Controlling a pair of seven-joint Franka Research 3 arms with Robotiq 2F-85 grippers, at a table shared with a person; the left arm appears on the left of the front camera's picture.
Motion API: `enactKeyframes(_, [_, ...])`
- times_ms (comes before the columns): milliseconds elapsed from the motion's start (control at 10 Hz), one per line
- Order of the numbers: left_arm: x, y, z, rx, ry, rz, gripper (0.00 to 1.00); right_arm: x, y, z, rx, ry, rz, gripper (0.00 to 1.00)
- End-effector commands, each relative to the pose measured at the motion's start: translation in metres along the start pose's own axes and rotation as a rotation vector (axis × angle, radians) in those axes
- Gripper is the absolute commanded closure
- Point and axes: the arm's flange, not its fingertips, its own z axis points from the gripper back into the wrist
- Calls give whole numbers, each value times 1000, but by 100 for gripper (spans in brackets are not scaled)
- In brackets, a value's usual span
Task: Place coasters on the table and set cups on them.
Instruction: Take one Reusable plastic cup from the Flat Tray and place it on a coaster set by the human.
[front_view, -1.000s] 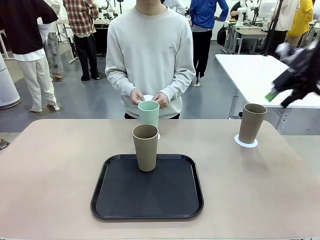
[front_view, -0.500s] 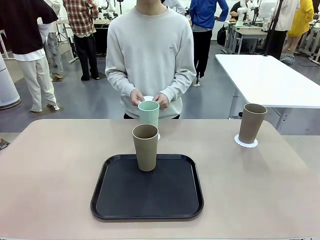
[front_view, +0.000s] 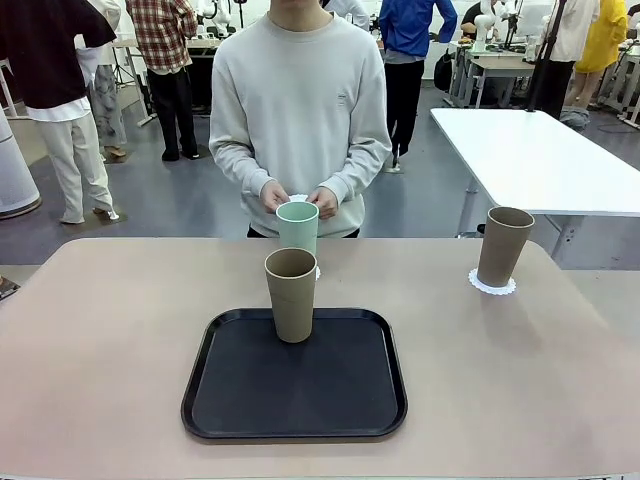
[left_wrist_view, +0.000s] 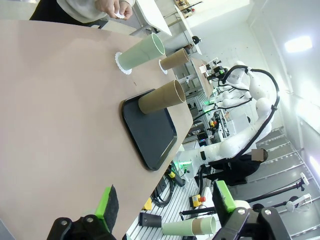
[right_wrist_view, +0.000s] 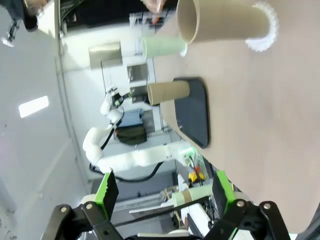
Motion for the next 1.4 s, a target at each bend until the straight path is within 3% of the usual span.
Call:
enactKeyframes(0, [-1,-3,1,-2,3,-3,0,-21,8,-5,-2,-114,-10,0])
enactKeyframes(200, [-1,-3,1,-2,3,-3,0,-30,2,0,7,-131,-8,0])
enactKeyframes(400, [-1,-3,1,-2,3,-3,0,-29,-1,-3,-20,-57,-7,0])
enactKeyframes(500, [-1,-3,1,-2,3,-3,0,-30,2,10,-5,-104,-7,0])
enactKeyframes(1300, [-1,-3,1,-2,3,-3,0,-30,2,10,-5,-104,-7,0])
